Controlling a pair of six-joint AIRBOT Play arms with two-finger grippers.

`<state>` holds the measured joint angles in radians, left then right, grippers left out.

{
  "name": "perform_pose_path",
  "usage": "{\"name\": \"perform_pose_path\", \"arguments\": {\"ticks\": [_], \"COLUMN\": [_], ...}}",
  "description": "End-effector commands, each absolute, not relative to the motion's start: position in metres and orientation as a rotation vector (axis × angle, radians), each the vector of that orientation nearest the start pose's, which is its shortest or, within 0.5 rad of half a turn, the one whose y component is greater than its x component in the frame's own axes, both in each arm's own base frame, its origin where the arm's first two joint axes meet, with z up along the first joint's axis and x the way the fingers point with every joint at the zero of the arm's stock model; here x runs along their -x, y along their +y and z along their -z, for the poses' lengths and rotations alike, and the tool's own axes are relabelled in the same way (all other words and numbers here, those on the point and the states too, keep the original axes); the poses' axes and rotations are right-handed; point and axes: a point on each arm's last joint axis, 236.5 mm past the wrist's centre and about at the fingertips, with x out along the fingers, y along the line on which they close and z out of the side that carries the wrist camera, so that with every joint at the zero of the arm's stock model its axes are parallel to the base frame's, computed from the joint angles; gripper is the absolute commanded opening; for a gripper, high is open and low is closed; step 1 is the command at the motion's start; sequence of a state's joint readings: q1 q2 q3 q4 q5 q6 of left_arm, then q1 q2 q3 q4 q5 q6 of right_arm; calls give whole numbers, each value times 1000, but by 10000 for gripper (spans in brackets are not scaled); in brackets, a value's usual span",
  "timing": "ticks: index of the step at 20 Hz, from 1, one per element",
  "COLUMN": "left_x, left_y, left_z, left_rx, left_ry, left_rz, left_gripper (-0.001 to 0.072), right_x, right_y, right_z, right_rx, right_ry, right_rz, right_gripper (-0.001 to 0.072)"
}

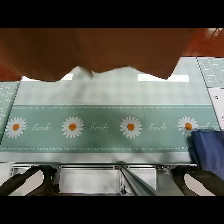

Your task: Fold the shirts.

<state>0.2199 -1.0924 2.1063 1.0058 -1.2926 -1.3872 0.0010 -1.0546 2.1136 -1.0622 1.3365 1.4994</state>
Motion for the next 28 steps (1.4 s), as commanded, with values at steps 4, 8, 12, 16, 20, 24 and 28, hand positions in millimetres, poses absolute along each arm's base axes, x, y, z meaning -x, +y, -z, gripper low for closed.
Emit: {"name": "perform_pose_path", "arguments": {"ticks": [4,8,12,16,20,24,28], "left_x": [-189,-122,-127,-209,-327,-435,-513], "left_y": [-69,-84,-81,-81,-88,-112,-142], "left_z": [-543,-555,-534,-453,-342,-206,-108], "left_rx": [-161,-198,-167,-147,-21,93,232], "left_ry": [-101,-200,-114,155,408,700,893], "left_rz": [252,333,381,368,345,373,425], "left_gripper": [24,24,24,24,24,24,24], "right_x": [-186,-149,-149,-195,-270,-357,-441], "right_y": [83,83,82,84,74,50,24], "right_z": [-513,-496,-469,-391,-287,-181,-106], "right_rx": [1,15,-3,-47,-93,-122,-312], "right_ry": [97,154,270,541,754,943,1025], "right_rz": [-359,-360,-361,-370,-312,-193,-138], "right_gripper": [25,25,25,25,23,23,25]}}
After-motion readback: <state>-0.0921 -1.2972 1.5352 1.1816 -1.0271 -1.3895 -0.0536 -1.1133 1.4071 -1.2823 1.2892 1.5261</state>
